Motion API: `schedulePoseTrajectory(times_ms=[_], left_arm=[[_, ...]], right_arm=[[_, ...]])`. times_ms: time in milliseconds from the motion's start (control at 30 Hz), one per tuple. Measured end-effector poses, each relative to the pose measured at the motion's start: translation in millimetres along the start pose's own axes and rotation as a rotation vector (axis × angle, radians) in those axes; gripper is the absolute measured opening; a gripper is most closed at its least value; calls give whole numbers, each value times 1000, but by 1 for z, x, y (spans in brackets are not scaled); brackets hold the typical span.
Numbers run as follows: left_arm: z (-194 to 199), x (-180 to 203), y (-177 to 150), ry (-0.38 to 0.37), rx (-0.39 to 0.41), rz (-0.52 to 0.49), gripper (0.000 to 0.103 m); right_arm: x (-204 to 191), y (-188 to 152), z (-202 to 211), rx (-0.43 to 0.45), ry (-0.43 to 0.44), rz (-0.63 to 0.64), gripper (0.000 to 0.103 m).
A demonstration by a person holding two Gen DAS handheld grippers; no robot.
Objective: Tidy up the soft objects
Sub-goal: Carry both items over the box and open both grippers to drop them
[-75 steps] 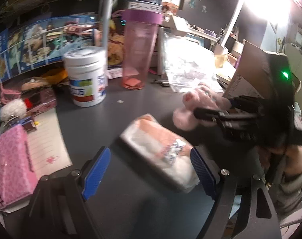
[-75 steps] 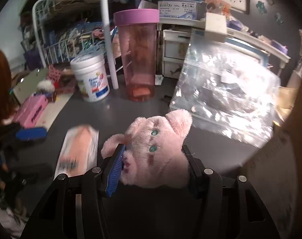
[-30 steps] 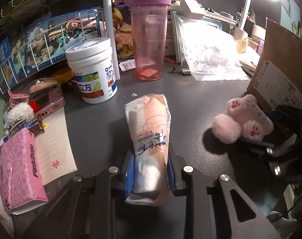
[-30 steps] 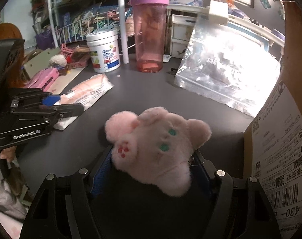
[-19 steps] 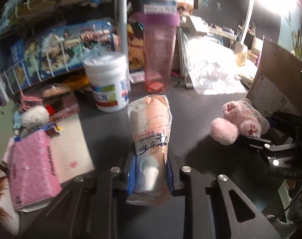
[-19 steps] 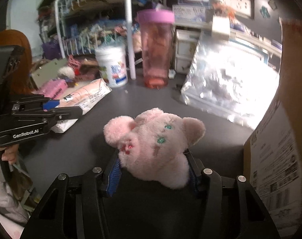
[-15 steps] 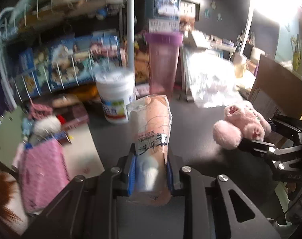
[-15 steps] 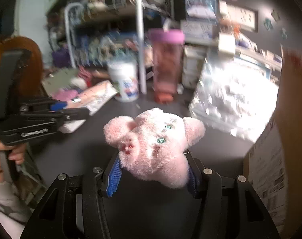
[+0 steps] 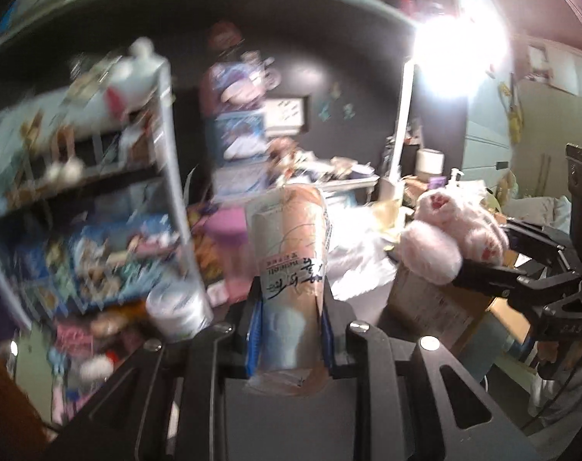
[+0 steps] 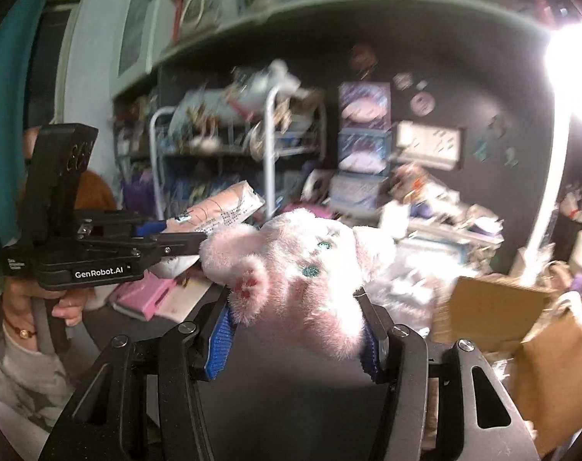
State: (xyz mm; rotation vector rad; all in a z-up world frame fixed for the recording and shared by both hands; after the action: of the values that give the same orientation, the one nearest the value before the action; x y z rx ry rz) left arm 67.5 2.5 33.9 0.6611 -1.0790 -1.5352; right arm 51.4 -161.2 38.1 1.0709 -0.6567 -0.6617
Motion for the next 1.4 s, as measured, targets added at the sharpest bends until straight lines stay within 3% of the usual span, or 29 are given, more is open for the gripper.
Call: schedulePoseTrajectory(times_ms=[167,333,600,833,967,1067,1200,1400], left_arm=[[-17,56,26,-95,10,-66,22],[-39,113,40,-181,-8,-130,22],[-81,186,44,-252,-84,-214,22],[-113,206,31,-236,-179,-248,23],[-124,213,22,-284,-244,-256,23],[-128,216,18,-280,-262,-280,25],[-133,214,18,-277,-273,-267,44],[-124,204,22,-281,-246,-237,60]], right_arm=[[45,-4,40,39,-124,-30,50],[90,-28,59,-16,-245,-57,50],[124,-76,50,-151,-274,-48,56],[126,-93,42,-191,-254,-10,75],[129,-94,45,-172,-236,-14,76],[130,-93,48,-163,-226,-14,76],[130,-93,47,-165,-222,-11,76],[130,-93,44,-175,-223,-9,76]])
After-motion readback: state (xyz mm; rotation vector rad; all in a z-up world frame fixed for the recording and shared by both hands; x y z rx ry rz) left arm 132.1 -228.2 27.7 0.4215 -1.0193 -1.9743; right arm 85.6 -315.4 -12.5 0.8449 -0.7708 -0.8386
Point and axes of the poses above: each gripper's, at about its wrist camera, not at the fingertips, and z roughly against the way its jaws point, x to its right, y to its top, the point moved 5 cm from there along -z, roughly the way its jaws point, and after that the axes turned 10 degrees about z, right-handed, at the moved point
